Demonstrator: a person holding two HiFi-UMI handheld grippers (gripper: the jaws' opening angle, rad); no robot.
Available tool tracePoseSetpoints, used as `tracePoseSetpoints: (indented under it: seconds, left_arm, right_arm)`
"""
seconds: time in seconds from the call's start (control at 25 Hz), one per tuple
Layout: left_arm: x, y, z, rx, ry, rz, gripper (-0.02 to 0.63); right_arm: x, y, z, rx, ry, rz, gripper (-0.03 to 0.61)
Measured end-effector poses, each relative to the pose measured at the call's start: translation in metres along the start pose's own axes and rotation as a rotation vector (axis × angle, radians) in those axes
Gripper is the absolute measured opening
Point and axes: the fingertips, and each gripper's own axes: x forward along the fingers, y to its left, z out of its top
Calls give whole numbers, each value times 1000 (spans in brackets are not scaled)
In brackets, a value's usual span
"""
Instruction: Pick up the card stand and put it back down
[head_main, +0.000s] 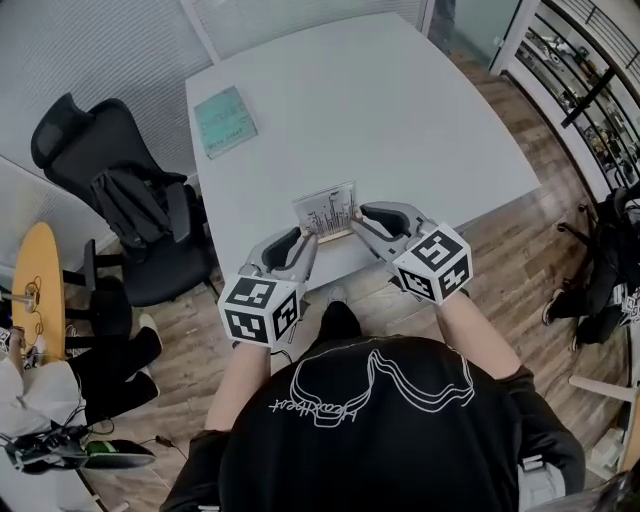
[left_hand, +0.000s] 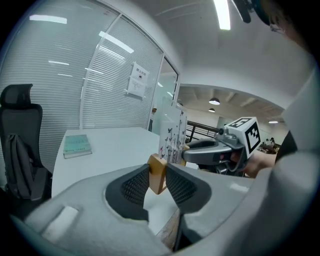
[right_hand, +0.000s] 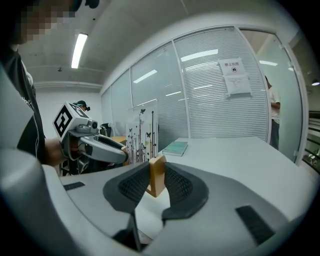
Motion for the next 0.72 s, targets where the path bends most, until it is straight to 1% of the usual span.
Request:
tracePoseSetpoints:
  seconds: [0.12, 0.32, 0.72]
  left_arm:
    - [-9, -11, 4, 17, -8, 5, 109]
    - [-16, -27, 6, 19, -18, 6, 109]
    - [-25, -36, 10, 28, -35, -8, 109]
  right_arm:
    - [-12, 7, 4, 2, -17, -6, 97]
    - [-28, 11, 6, 2, -30, -9, 97]
    - [-40, 18, 13, -16, -49, -24, 97]
